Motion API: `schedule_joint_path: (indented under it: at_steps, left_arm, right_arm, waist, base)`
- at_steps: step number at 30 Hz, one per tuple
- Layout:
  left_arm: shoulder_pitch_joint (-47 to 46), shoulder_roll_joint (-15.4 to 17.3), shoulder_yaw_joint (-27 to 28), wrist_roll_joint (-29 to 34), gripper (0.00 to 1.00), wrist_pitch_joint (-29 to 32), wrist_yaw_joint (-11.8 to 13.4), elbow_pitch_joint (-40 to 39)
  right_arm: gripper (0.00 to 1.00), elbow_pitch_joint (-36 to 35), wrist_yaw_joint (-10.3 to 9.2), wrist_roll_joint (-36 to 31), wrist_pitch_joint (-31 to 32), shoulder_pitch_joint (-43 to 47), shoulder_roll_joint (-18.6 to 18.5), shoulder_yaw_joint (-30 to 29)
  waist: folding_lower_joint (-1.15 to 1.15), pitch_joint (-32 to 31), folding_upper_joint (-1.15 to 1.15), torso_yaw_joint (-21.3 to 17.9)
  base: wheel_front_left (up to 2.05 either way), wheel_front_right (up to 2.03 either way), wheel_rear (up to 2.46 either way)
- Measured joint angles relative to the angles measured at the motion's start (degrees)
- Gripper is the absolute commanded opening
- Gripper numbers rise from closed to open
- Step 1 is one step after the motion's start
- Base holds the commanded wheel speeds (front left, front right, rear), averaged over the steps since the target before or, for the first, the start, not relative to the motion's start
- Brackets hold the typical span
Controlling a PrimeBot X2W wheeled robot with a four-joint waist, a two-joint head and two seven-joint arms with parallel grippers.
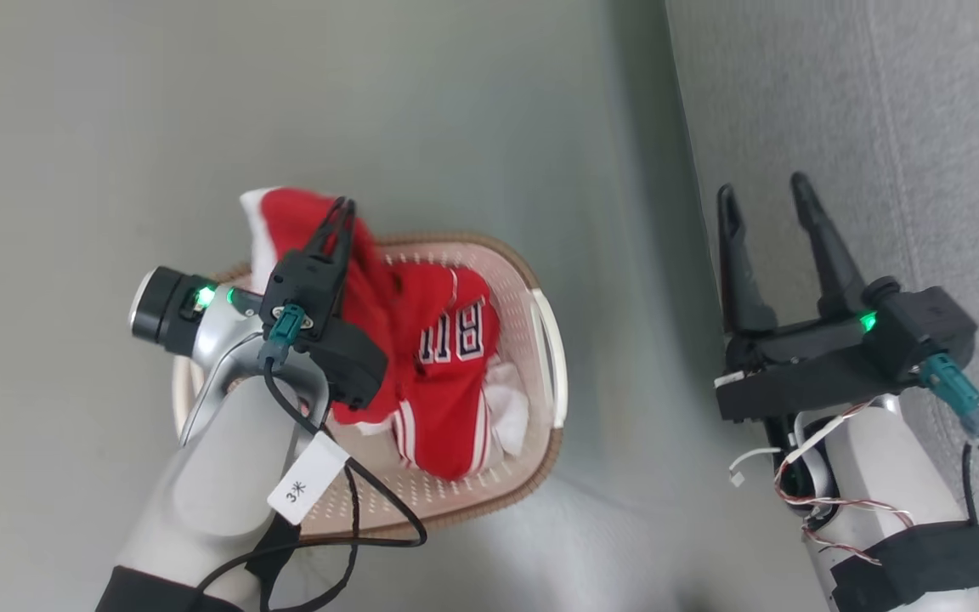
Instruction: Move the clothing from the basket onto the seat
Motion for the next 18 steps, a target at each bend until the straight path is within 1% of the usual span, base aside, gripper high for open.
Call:
schedule_joint_path:
  at_steps: [4,6,10,14,18]
  left_arm:
    - [0.0,-0.1,-0.8,-0.9,0.00,0.0,-1.8,-2.3]
    - [0.0,-0.2,-1.2,-1.4,0.00,0.0,-2.4,-3.4]
    - [-0.6,-0.3,-1.9,-2.9,0.00,0.0,-3.7,-5.6]
    - [-2.2,-0.4,-2.9,-3.8,0.00,0.0,-4.3,-7.5]
    - [-3.6,-0.5,-5.2,-5.8,0.00,0.0,-4.7,-9.3]
  right_arm:
    - [1.00,2.2,1.19,-0.3,0.0,0.0,0.0,0.7]
    - [1.00,3.2,1.34,-0.6,0.0,0.1,-0.1,1.0]
    - [1.00,5.6,2.36,-1.1,0.0,0.1,-0.9,1.9]
    - [1.00,8.1,3.28,-1.9,0.0,0.1,-1.5,3.6]
    - [1.00,10.6,4.23,-2.1,0.0,0.1,-1.6,6.2]
  waist:
    - [0.00,-3.3,0.00,1.1]
    - [0.00,-5.0,0.00,1.7]
    - [0.00,-8.3,0.00,2.6]
    - [0.00,-11.8,0.00,3.5]
    - [0.00,-15.2,0.00,4.1]
  base:
    - [0.00,0.00,0.00]
    - [0.00,0.00,0.00]
    - [0.00,0.00,0.00]
    - [0.00,0.00,0.00]
    - [0.00,0.00,0.00]
